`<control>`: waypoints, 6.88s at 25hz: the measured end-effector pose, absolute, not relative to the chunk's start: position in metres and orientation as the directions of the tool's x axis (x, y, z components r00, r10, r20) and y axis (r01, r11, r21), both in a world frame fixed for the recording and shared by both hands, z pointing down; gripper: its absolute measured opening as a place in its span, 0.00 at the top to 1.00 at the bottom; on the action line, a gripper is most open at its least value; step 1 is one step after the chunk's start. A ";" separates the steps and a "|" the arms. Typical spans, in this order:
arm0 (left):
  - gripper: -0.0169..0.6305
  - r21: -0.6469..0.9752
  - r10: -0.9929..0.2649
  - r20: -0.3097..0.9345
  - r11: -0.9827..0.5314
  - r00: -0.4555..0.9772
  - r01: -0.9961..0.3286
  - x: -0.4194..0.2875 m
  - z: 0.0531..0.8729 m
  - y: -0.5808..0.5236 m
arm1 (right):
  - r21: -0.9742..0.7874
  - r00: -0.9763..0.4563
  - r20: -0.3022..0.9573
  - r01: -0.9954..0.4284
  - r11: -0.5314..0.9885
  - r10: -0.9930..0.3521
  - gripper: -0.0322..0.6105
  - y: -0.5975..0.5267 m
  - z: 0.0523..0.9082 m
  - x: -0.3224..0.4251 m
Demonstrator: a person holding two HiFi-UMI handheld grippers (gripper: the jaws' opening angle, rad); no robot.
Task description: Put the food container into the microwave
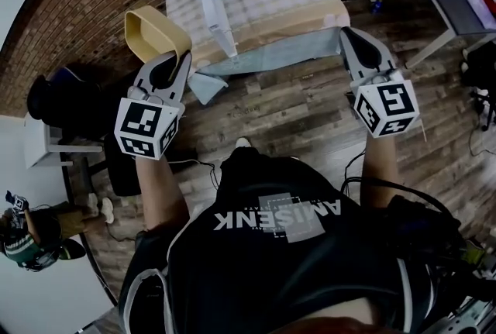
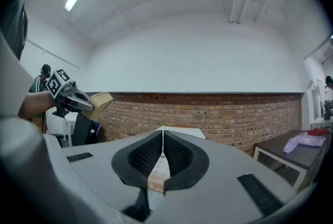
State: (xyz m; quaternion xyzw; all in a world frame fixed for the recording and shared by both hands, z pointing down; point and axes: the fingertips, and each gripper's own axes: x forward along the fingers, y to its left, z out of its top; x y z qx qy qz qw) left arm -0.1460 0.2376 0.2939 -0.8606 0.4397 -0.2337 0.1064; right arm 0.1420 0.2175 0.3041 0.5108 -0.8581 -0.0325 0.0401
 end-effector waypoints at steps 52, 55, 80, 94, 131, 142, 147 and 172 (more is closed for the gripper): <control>0.95 -0.409 -0.612 0.262 -0.771 0.746 -0.489 -0.169 0.291 -0.084 | 0.190 -0.327 0.138 -0.918 0.349 -0.935 0.88 -0.051 0.306 0.067; 0.95 -0.407 -0.660 0.280 -0.739 0.697 -0.536 -0.154 0.292 -0.102 | 0.175 -0.376 0.147 -0.901 0.398 -0.915 0.88 -0.078 0.312 0.082; 0.95 -0.366 -0.801 0.298 -0.599 0.519 -0.713 -0.037 0.278 -0.154 | 0.143 -0.657 0.068 -0.738 0.660 -0.750 0.88 -0.211 0.291 0.157; 0.95 -0.373 -0.726 0.333 -0.687 0.601 -0.623 -0.070 0.296 -0.175 | 0.154 -0.633 0.106 -0.752 0.641 -0.767 0.88 -0.242 0.287 0.081; 0.95 -0.100 -0.384 0.735 -0.876 0.559 -0.472 0.039 0.502 -0.212 | 0.162 -0.681 0.110 -0.707 0.689 -0.724 0.88 -0.331 0.299 0.131; 0.95 -0.025 -0.293 0.818 -0.878 0.495 -0.479 0.033 0.569 -0.246 | 0.166 -0.648 0.093 -0.738 0.654 -0.756 0.88 -0.365 0.294 0.160; 0.95 -0.043 -0.302 0.838 -0.867 0.454 -0.497 0.022 0.596 -0.274 | 0.172 -0.646 0.096 -0.739 0.652 -0.757 0.88 -0.378 0.295 0.161; 0.95 -0.158 -0.446 0.833 -0.760 0.329 -0.630 -0.008 0.638 -0.377 | 0.147 -0.616 0.117 -0.765 0.627 -0.779 0.88 -0.411 0.316 0.182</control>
